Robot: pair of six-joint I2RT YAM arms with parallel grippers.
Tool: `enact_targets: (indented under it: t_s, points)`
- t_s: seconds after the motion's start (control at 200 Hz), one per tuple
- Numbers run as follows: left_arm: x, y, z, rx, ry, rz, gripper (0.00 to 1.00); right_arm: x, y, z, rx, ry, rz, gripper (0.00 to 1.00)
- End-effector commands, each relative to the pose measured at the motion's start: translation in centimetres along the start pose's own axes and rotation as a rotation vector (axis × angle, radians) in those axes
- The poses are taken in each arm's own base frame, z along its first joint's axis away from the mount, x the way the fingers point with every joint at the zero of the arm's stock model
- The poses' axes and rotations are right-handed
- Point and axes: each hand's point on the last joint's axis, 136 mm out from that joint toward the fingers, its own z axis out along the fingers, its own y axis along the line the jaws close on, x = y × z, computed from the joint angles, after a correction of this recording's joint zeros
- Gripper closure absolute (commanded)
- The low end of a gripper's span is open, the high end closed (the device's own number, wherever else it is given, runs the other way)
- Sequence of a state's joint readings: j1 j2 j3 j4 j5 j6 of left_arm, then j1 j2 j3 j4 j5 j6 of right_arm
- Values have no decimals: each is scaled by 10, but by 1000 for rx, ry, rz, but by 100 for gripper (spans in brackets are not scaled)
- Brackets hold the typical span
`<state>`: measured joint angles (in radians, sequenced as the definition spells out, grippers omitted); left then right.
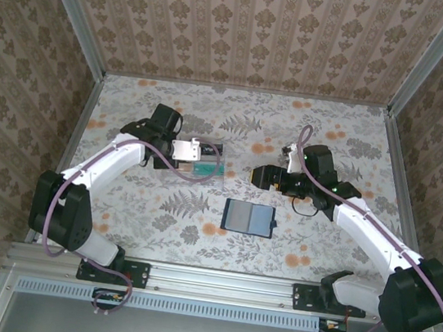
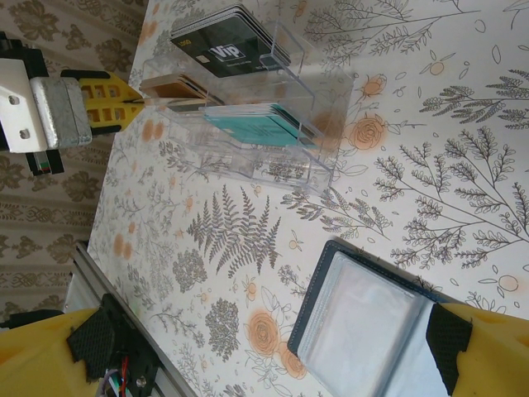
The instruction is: Take the credit cards out of the card holder
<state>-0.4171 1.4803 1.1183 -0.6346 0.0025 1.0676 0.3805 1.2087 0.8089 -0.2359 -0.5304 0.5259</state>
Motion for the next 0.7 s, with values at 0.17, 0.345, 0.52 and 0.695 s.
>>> enact_targets:
  t_s: [0.17,0.345,0.52,0.695]
  points:
    - [-6,7,4,-1,-26,20,100,-7,7,3,-28,1,-10,0]
    - [-5,6,7,6,-23,12,96,-6,6,4,-29,3,-10,0]
    - [-5,7,9,1,-18,5,89,-6,5,5,-30,4,-7,0]
    - [-5,10,9,-9,-14,-3,86,-5,5,6,-33,7,-5,0]
